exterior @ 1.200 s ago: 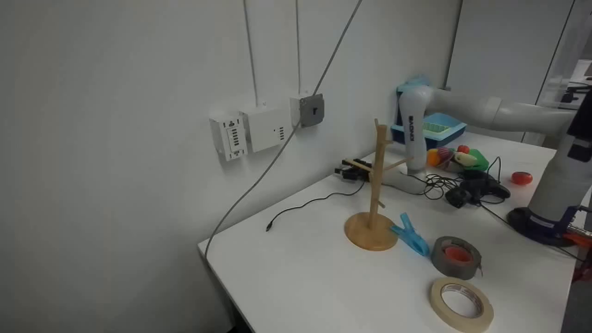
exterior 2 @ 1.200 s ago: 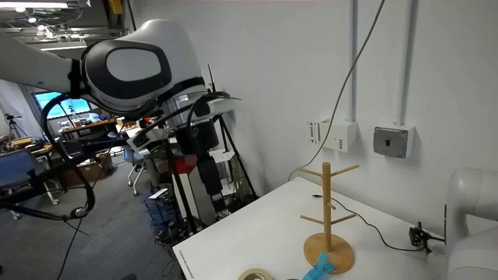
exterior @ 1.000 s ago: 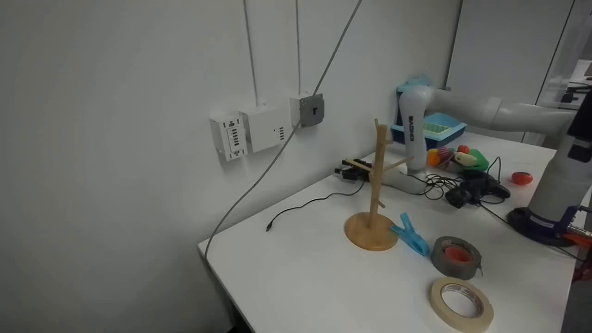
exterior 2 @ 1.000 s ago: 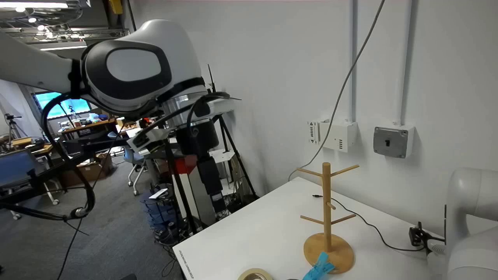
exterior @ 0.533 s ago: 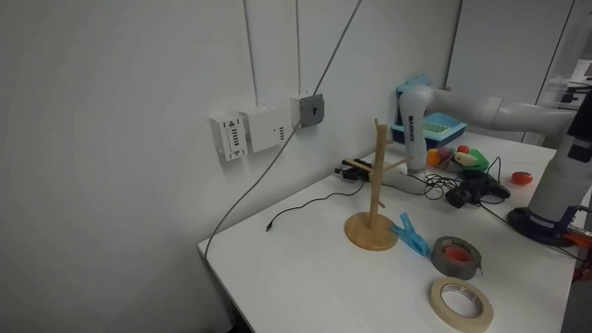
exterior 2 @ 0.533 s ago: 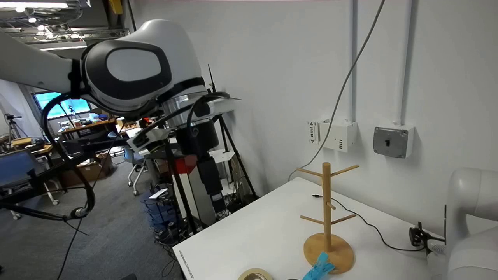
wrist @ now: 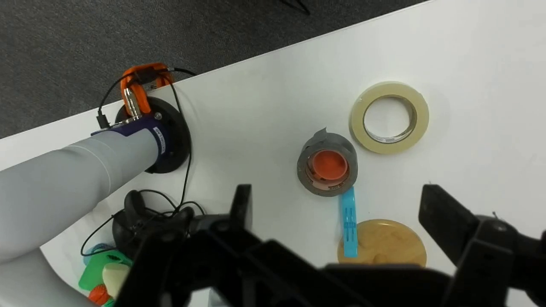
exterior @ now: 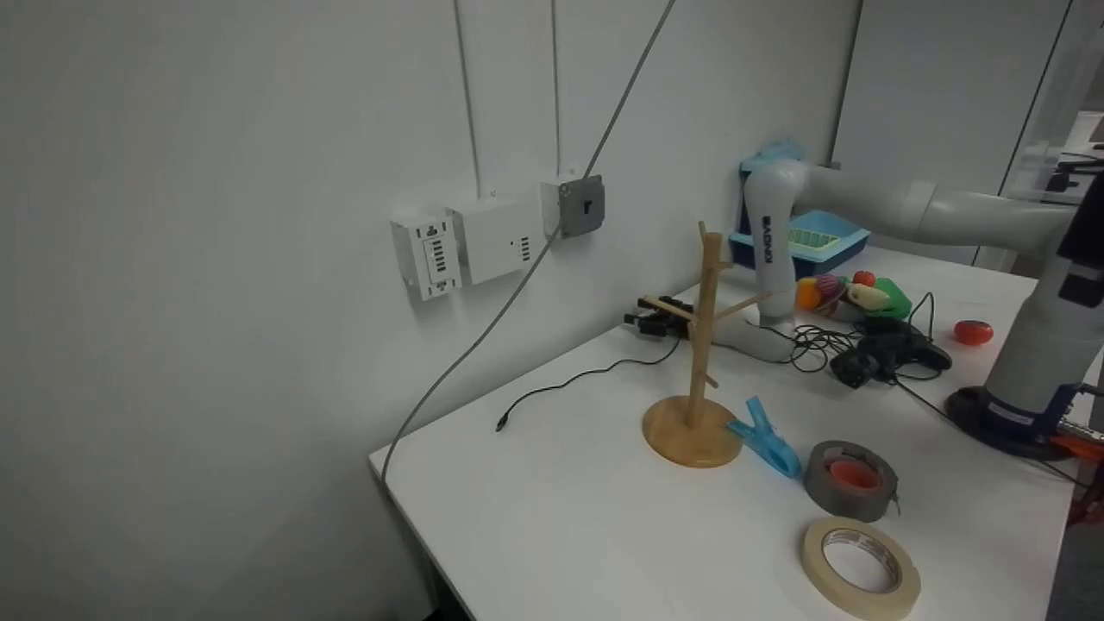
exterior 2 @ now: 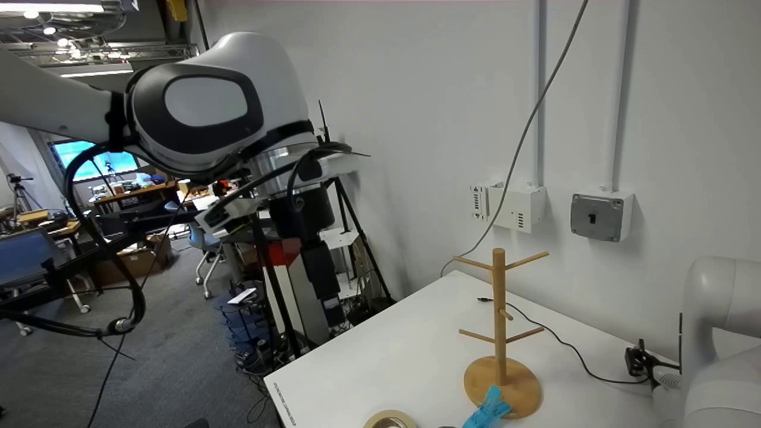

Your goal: Hang the smaller tape on the wooden rack

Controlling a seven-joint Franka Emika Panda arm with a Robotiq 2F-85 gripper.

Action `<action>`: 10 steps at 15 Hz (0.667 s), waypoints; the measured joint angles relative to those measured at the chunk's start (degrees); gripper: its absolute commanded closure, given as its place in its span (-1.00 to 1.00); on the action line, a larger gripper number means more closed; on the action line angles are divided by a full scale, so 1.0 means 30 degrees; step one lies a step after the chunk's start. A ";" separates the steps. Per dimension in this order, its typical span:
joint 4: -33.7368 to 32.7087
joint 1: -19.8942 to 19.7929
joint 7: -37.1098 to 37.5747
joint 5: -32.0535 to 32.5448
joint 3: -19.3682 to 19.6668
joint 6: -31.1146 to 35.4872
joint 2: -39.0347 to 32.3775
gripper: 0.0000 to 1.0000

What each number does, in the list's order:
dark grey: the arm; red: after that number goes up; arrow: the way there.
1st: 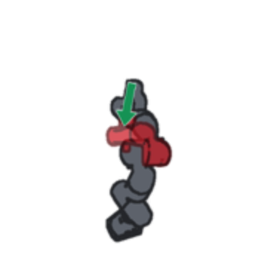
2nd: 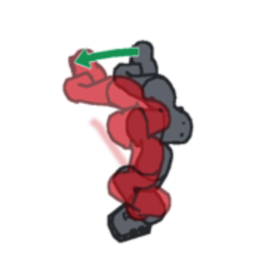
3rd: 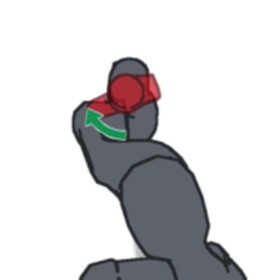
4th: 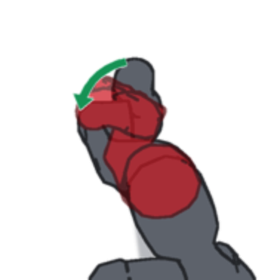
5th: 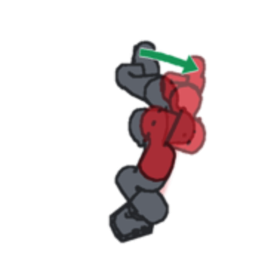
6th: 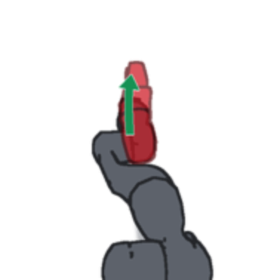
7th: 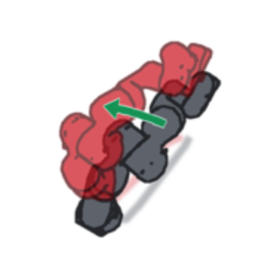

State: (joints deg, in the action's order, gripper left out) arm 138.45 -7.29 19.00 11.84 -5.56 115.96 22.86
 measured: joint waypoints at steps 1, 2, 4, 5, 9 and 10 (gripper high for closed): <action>0.0017 0.0065 -0.0050 -0.0102 0.0052 0.0000 -0.0098 -1.00; 0.0041 0.0149 -0.0119 -0.0281 0.0109 0.0000 -0.0235 -1.00; 0.0114 0.0371 -0.0262 -0.0859 0.0199 0.0001 -0.0635 -1.00; 0.0165 0.0492 -0.0300 -0.1218 0.0224 0.0001 -0.0882 -1.00; 0.0423 0.0885 -0.0334 -0.2745 0.0304 0.0225 -0.2126 -1.00; 0.0512 0.0917 -0.0338 -0.3074 0.0326 0.0402 -0.2519 -1.00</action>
State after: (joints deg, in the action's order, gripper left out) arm 139.98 -4.54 17.99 2.62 -4.59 117.17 15.30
